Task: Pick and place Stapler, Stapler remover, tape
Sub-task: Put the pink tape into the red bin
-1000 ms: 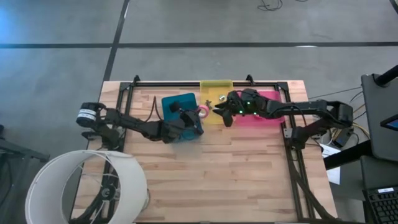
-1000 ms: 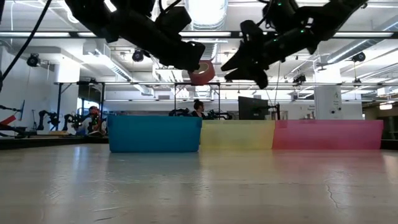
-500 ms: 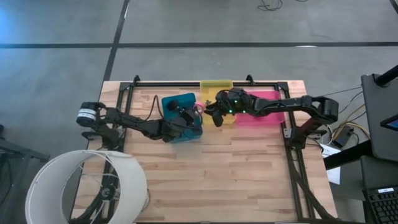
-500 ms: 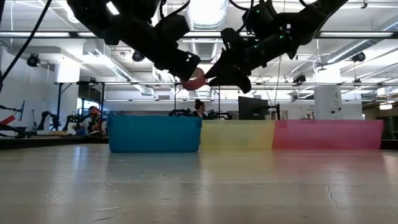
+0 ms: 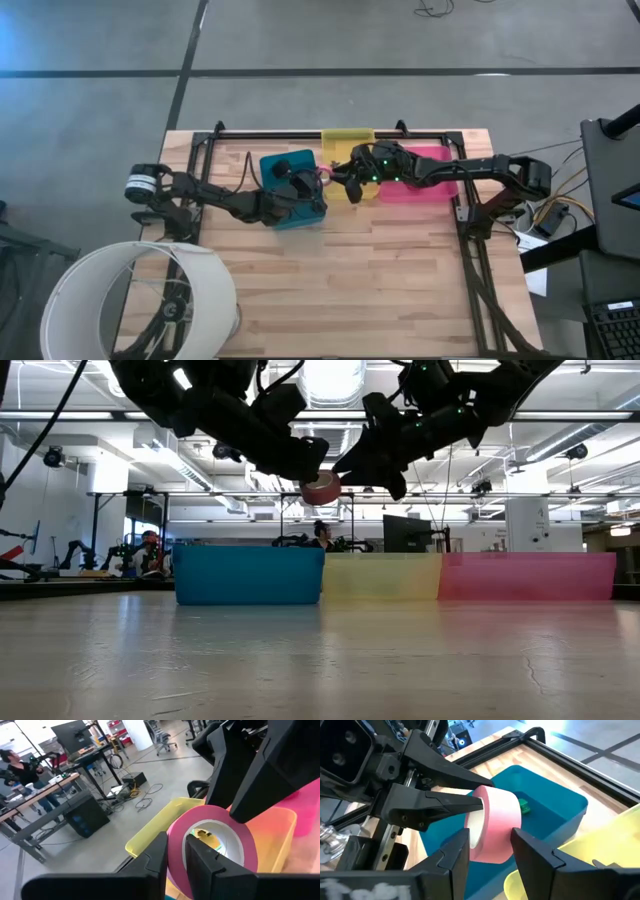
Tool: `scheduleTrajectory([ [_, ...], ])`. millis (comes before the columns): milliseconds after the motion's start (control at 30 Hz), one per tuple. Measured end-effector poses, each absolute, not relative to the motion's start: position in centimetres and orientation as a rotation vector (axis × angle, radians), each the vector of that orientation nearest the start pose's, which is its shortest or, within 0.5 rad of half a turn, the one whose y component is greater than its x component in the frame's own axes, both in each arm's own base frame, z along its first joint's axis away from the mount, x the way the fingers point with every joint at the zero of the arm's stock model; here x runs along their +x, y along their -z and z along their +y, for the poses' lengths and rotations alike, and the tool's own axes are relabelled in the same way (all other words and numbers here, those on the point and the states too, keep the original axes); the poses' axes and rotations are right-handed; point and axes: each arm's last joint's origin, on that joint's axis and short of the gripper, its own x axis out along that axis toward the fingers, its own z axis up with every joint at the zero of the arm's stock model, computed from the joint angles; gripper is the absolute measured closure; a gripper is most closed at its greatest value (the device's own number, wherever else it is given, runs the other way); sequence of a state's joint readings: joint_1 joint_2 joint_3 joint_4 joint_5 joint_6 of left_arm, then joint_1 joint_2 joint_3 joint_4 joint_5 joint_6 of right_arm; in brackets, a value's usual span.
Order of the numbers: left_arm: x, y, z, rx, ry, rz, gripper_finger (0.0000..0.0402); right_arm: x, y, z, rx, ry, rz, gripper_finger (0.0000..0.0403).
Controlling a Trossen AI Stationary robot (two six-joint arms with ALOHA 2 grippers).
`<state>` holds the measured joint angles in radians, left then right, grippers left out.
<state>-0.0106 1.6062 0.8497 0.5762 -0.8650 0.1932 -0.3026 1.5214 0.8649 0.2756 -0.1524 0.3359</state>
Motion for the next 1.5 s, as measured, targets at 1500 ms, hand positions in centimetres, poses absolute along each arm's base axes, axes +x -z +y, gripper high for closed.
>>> scheduleTrajectory([
  [1500,33.60,-22.89,1.34,0.232,-0.745,0.216,0.0346,31.18,-22.65,-9.32,0.291,0.228,0.385,0.0284],
])
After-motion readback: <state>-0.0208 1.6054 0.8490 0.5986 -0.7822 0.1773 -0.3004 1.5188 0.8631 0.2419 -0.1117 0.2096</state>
